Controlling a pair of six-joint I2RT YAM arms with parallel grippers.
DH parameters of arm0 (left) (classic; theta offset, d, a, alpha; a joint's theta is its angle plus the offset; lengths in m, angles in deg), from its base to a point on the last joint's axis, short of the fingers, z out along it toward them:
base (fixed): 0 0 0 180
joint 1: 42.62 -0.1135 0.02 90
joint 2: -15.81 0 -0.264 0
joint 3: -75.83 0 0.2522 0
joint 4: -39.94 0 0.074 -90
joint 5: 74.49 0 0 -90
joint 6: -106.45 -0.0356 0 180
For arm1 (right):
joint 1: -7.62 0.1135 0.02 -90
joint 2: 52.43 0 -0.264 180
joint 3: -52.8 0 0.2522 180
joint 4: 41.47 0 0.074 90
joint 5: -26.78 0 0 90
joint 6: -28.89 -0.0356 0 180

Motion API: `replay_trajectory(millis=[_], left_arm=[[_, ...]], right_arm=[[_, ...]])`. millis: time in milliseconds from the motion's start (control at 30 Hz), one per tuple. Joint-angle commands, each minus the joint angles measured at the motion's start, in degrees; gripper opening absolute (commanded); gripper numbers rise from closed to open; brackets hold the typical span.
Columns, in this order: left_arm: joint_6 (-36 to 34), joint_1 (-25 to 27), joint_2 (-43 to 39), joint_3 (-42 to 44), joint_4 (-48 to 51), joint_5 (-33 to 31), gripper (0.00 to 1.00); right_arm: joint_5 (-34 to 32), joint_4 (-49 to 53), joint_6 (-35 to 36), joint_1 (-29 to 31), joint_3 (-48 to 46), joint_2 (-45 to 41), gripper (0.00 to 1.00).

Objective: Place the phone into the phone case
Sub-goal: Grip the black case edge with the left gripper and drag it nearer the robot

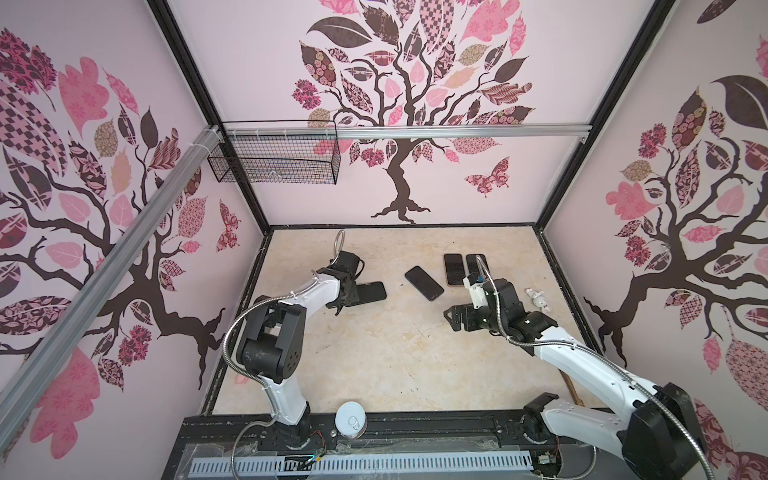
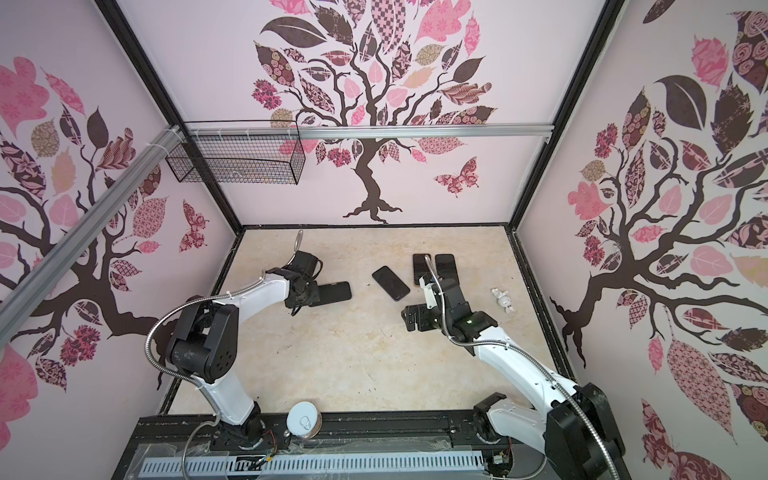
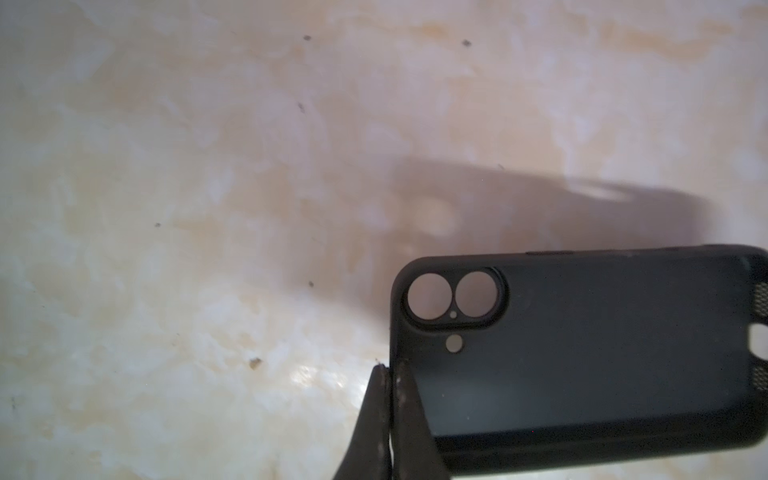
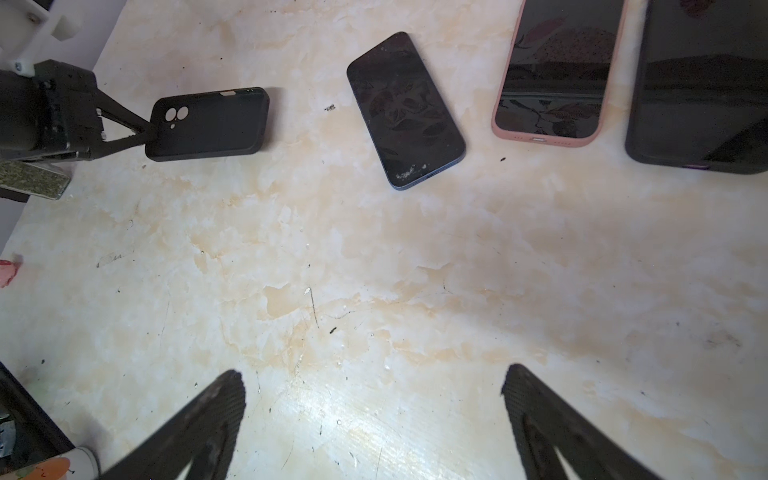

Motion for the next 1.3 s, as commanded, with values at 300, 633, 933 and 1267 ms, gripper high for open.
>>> replay_trajectory(millis=[300, 633, 933, 1267], left_arm=[[3.5, 14.5, -10.2, 9.1, 5.2, -1.3, 0.00], [15.0, 26.7, -15.2, 17.3, 3.1, -3.6, 0.00], [19.7, 30.9, -15.3, 20.7, -1.0, -4.6, 0.00], [20.6, 31.0, -19.0, 23.5, -3.4, -2.4, 0.15]], right_arm=[[-0.7, -0.2, 2.2, 0.2, 2.2, -0.1, 1.00], [-0.1, -0.4, 2.9, 0.2, 1.9, 1.5, 1.00], [0.2, 0.4, 3.2, 0.2, 2.5, 4.0, 1.00], [-1.5, 2.4, 4.6, 0.2, 5.5, 8.8, 1.00]])
